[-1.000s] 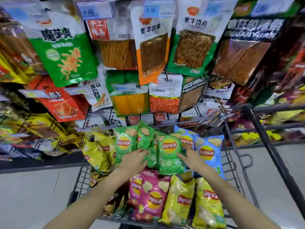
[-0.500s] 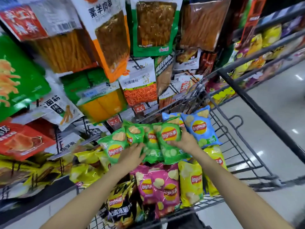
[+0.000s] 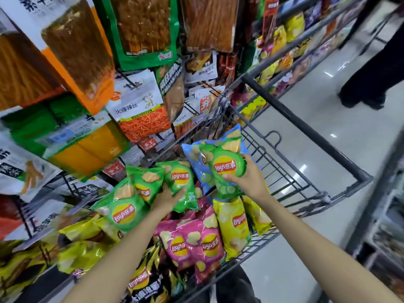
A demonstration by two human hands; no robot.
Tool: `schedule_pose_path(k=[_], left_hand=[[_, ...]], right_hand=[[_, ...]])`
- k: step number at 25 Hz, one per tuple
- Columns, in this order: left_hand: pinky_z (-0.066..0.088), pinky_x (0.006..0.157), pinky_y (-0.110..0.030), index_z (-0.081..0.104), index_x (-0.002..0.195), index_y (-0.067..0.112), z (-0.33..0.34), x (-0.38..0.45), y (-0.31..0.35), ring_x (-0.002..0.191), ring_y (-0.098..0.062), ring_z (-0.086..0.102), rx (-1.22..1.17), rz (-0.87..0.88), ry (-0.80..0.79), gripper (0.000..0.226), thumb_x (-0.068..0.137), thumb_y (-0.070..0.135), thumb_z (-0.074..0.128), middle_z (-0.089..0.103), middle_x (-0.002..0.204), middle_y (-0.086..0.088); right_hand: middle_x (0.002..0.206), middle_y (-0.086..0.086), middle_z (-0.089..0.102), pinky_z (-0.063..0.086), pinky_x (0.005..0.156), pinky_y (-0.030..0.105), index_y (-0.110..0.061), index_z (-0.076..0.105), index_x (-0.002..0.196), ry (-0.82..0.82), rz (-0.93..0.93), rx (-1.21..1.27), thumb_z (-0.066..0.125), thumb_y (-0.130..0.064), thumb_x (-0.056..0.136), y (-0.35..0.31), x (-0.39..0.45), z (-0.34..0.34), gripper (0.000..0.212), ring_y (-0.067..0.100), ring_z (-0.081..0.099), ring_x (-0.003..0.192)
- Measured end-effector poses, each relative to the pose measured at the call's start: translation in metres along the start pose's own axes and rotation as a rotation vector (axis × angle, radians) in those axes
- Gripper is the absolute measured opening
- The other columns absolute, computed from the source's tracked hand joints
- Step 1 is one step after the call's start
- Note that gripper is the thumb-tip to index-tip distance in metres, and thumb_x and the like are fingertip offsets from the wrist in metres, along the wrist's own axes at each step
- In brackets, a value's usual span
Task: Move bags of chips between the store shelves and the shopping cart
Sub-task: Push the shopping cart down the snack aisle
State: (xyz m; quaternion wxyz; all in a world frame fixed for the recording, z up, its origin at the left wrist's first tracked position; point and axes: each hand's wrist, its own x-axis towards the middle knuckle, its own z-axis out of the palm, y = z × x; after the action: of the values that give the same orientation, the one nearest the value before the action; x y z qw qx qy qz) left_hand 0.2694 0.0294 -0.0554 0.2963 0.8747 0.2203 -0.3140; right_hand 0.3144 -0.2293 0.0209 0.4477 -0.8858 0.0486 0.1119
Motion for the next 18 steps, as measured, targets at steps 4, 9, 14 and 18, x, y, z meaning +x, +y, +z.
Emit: schedule_pose_path(k=[4,9,14,18], left_hand=[[0.037,0.109,-0.041,0.008,0.158,0.01,0.013,0.0,0.002,0.138,-0.034,0.041,-0.351,0.006,0.115,0.101,0.087,0.054,0.066,0.034,0.157,-0.014],[0.041,0.11,-0.045,0.017,0.155,0.012,0.014,-0.017,0.004,0.135,-0.032,0.045,-0.405,0.046,0.273,0.101,0.081,0.043,0.077,0.04,0.154,-0.01],[0.047,0.101,-0.048,0.021,0.152,0.01,0.009,-0.061,0.019,0.122,-0.034,0.056,-0.406,0.127,0.509,0.101,0.077,0.042,0.081,0.054,0.141,-0.013],[0.05,0.088,-0.049,0.029,0.144,0.009,0.0,-0.109,0.059,0.111,-0.038,0.059,-0.368,0.151,0.689,0.092,0.077,0.043,0.081,0.06,0.125,-0.018]], right_hand=[[0.114,-0.003,0.066,0.055,0.087,0.043,-0.023,0.049,0.125,0.03,0.001,0.044,0.089,-0.048,0.058,0.011,-0.015,-0.013,0.082,0.014,0.065,0.101],[0.11,-0.001,0.064,0.054,0.084,0.043,-0.023,0.05,0.12,0.025,-0.095,0.005,0.086,-0.051,0.06,0.01,-0.019,-0.038,0.075,0.018,0.063,0.1],[0.109,-0.004,0.062,0.05,0.081,0.032,-0.024,0.05,0.119,0.023,-0.234,0.019,0.09,-0.038,0.064,0.015,-0.031,-0.093,0.069,0.015,0.06,0.1],[0.112,-0.001,0.063,0.05,0.085,0.039,-0.023,0.049,0.12,0.05,-0.285,0.03,0.087,-0.047,0.061,0.025,-0.047,-0.154,0.074,0.018,0.06,0.103]])
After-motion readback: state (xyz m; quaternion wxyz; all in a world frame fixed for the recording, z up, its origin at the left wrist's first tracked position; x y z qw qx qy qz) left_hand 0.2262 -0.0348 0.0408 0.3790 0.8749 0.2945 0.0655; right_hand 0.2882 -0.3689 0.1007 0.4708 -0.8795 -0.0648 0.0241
